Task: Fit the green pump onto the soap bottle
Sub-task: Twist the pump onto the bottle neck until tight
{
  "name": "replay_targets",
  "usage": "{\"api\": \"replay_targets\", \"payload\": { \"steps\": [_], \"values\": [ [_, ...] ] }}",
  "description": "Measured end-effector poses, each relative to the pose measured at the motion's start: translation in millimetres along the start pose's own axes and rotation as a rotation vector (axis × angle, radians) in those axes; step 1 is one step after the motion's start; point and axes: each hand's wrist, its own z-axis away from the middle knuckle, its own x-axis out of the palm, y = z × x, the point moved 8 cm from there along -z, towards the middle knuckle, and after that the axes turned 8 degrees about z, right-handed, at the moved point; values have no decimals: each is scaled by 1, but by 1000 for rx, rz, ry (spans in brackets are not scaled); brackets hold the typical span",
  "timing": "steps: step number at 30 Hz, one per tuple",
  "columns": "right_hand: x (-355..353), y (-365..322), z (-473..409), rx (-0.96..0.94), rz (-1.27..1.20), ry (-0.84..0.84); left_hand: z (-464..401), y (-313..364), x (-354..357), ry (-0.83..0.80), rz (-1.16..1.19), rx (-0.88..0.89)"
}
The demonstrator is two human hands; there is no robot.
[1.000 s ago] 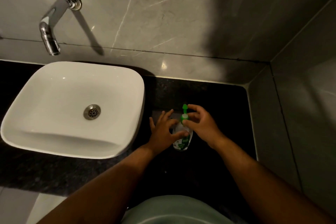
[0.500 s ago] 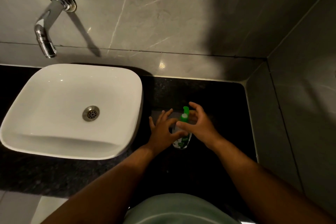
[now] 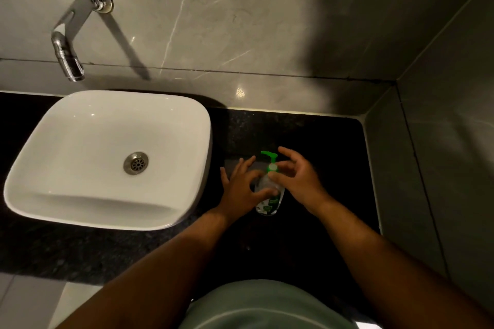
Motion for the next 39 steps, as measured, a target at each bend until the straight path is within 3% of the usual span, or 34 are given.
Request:
{"api": "replay_targets", "payload": {
  "steps": [3, 7, 9, 13, 21, 26, 34, 39],
  "values": [
    [-1, -5, 0, -35, 105, 37, 2, 3, 2, -8, 24, 3],
    [9, -2, -2, -16, -81, -107, 2, 2, -1, 9, 5, -29],
    [4, -4, -3, -22, -75, -66, 2, 4, -1, 5, 3, -34],
    [-5, -7, -2, -25, 162, 77, 2, 12, 2, -18, 16, -15],
    [14, 14, -5, 117, 60, -252, 4, 3, -1, -4, 54, -50],
    [20, -5, -7, 11, 49, -439, 4, 6, -1, -28, 66, -34],
    [8, -5, -6, -79, 223, -92, 12, 12, -5, 187, -2, -77],
    [12, -5, 2, -69, 343, 95, 12, 15, -5, 166, -83, -77]
  ]
}}
